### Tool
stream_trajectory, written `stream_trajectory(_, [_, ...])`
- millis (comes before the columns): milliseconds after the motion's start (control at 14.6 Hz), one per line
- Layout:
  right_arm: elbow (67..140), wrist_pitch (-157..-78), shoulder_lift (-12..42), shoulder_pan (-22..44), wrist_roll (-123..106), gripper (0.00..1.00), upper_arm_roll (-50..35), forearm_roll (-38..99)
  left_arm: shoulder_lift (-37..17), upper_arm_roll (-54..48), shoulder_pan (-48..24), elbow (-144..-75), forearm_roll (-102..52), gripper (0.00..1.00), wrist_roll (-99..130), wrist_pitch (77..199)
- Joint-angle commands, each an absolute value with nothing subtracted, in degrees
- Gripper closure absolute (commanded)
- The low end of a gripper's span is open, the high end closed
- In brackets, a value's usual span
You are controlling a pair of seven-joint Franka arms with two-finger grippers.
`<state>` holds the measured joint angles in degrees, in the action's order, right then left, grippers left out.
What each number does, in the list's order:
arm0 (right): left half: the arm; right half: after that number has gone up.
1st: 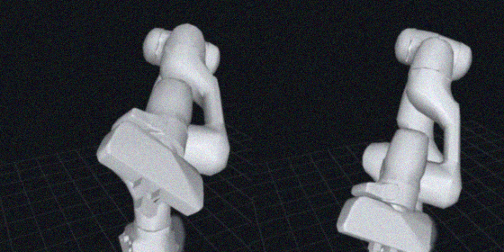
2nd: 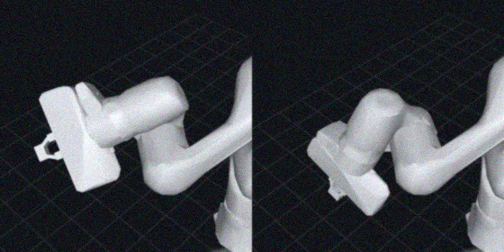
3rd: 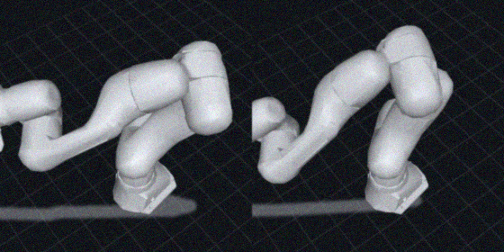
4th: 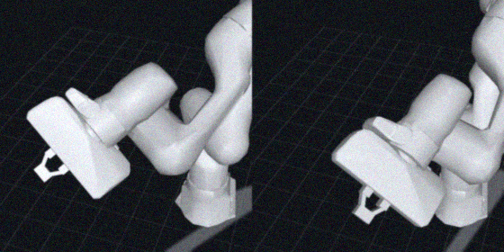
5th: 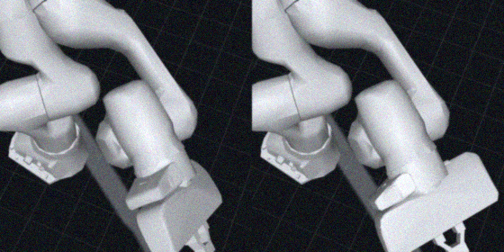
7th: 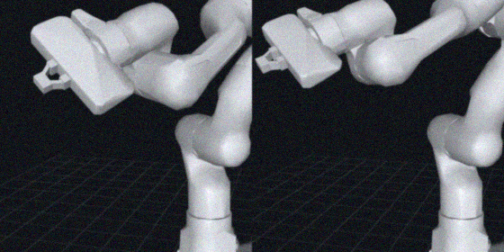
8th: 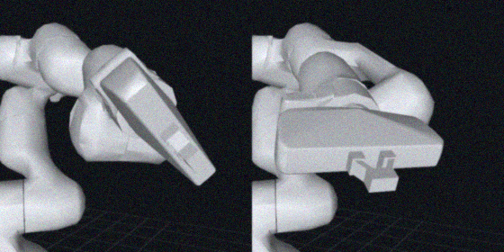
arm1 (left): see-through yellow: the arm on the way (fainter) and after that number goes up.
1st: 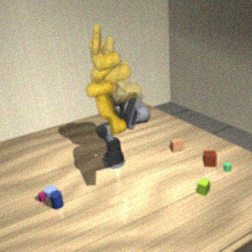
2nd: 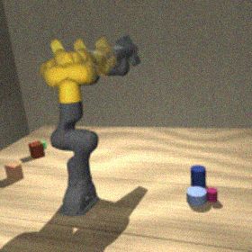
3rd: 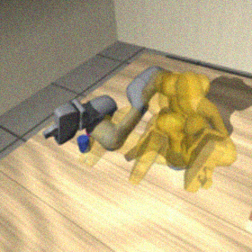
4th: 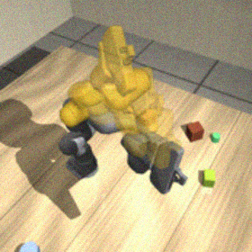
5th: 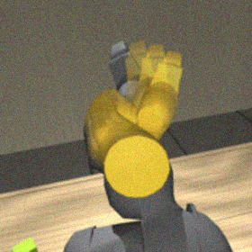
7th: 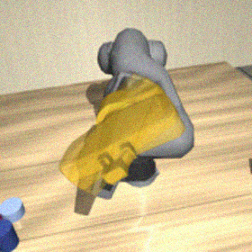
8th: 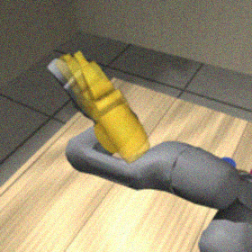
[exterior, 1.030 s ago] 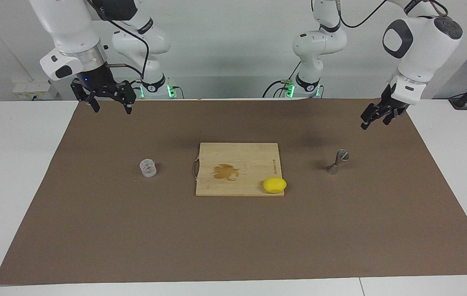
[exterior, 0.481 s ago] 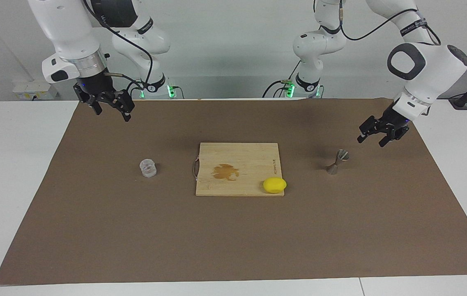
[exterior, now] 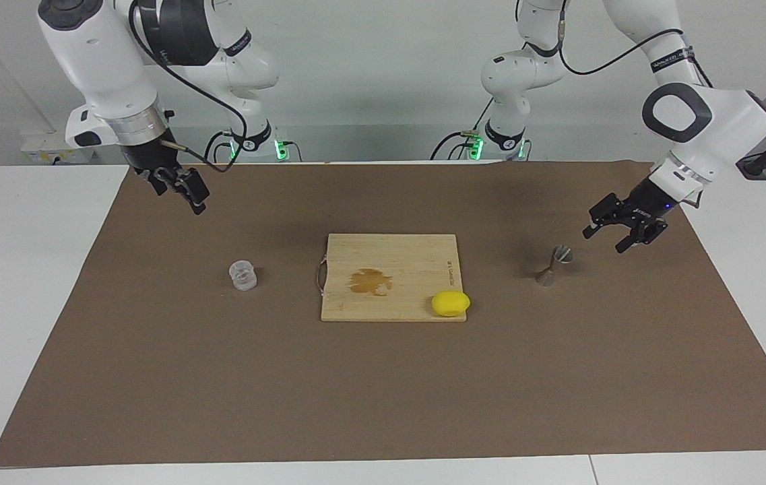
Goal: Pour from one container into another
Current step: 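Reach the left gripper to the metal cup while the right gripper opens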
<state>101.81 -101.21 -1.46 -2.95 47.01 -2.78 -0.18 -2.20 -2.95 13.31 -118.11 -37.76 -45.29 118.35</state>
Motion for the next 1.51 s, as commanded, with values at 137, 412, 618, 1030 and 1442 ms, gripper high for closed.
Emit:
stream_trajectory(137, [108.7, -109.6, -1.1, -6.0, 67.8, 0.06, -3.1, 9.4, -7.2, -3.5, 16.9, -117.4, -47.6, 0.0, -63.1, 114.9])
stream_trajectory(412, [110.3, -108.9, 3.3, -11.3, 67.4, 0.05, -3.1, 19.0, -11.4, -3.5, 19.8, -114.9, -55.1, 0.0, -76.0, 106.4])
stream_trajectory(618, [110.5, -108.7, 6.5, -13.0, 66.2, 0.05, -3.1, 23.6, -13.1, -3.5, 20.7, -114.5, -56.5, 0.0, -76.7, 99.9])
stream_trajectory(1030, [110.8, -111.3, 11.9, -13.6, 61.4, 0.05, -3.1, 30.9, -15.9, -3.4, 22.1, -114.0, -60.9, 0.0, -93.2, 96.9])
stream_trajectory(1442, [114.8, -113.3, 12.3, -13.6, 58.2, 0.0, -3.1, 35.1, -22.9, -3.6, 22.8, -109.3, -66.5, 0.0, -104.2, 90.9])
